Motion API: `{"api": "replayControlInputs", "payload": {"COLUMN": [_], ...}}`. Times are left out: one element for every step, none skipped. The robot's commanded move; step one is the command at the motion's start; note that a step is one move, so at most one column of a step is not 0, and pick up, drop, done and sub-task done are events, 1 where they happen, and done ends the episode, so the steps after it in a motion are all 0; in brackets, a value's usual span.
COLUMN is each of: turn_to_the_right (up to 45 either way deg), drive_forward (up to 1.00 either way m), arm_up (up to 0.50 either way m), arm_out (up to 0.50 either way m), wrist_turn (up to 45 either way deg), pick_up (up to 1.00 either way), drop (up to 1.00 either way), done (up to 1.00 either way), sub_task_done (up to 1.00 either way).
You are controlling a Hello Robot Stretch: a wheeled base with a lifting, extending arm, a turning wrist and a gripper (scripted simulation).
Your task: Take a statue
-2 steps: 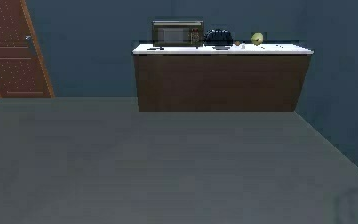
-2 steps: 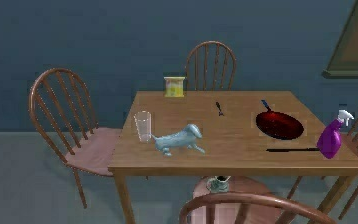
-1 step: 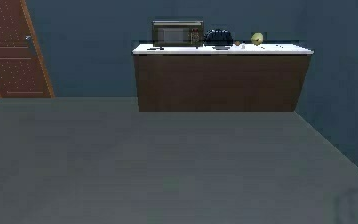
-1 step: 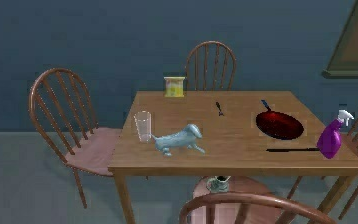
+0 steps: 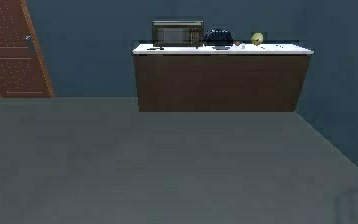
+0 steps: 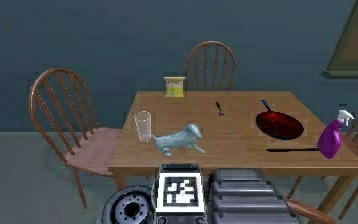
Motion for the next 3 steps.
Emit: {"api": "replayControlInputs", "payload": {"turn_to_the_right": [0.0,0.0,0.0], "drive_forward": [0.00,0.00,0.00], "arm_up": [0.00,0.00,0.00], "arm_out": [0.38,0.00,0.00], "wrist_turn": [0.0,45.0,45.0], "pick_up": [0.00,0.00,0.00], "drop": [0.00,0.00,0.00], "done": [0.00,0.00,0.00], "sub_task_done": [0.00,0.00,0.00]}}
